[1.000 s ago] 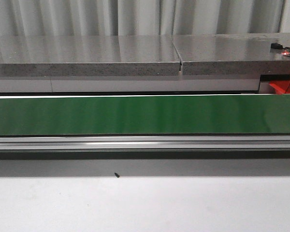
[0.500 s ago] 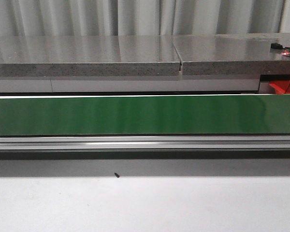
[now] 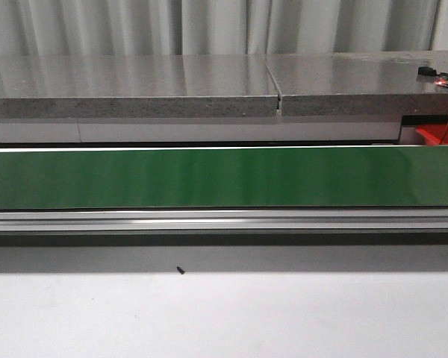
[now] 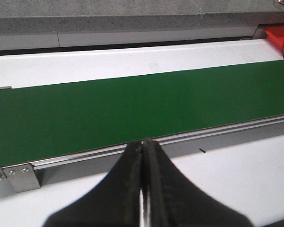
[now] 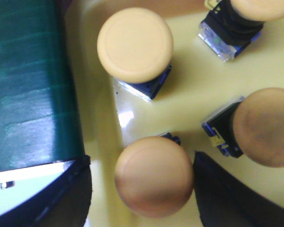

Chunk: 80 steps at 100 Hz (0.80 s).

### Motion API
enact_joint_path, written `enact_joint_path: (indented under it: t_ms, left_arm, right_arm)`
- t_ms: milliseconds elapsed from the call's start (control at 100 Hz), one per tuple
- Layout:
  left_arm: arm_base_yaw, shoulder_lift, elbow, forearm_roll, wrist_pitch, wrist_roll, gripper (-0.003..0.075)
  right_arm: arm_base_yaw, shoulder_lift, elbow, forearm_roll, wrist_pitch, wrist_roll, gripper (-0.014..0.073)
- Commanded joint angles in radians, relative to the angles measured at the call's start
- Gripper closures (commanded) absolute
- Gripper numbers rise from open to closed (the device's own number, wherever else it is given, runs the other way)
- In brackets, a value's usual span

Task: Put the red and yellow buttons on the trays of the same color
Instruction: 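Raise the right gripper away from the yellow tray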

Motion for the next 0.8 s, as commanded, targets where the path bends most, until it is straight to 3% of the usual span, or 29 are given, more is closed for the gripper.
enact_joint_path:
  t_ms: [0,320,490,590,790]
  left_arm:
    - [-0.008,0.007,-0.027,-0.023,-0.067,-0.007,0.0739]
    - [-0.008,0.007,-0.027,-0.023,-0.069,-0.007,0.0739]
    - [-0.008,0.007,-0.027,-0.023,-0.069,-0.007,0.0739]
    - [-0.008,0.007,-0.027,-0.023,-0.069,-0.007,0.0739]
    - [-0.008,0.007,-0.027,-0.023,-0.069,-0.007,0.0739]
  right_arm:
    - [-0.006,-0.026,-0.023,0.017,-0.037,-0.002,0.0116]
    - [-0.001,-0.151,-0.022,0.017,-0.059,-0.002,0.0118]
    - [0.078,-0.248,-0.022,0.018,-0.051,-0.002,0.0139]
    - [0.15,-0.286,-0.022,0.017,-0.043,-0.002,0.0265]
    - [0.271,-0.318,-0.022,0.019,-0.03,-0.002,0.0618]
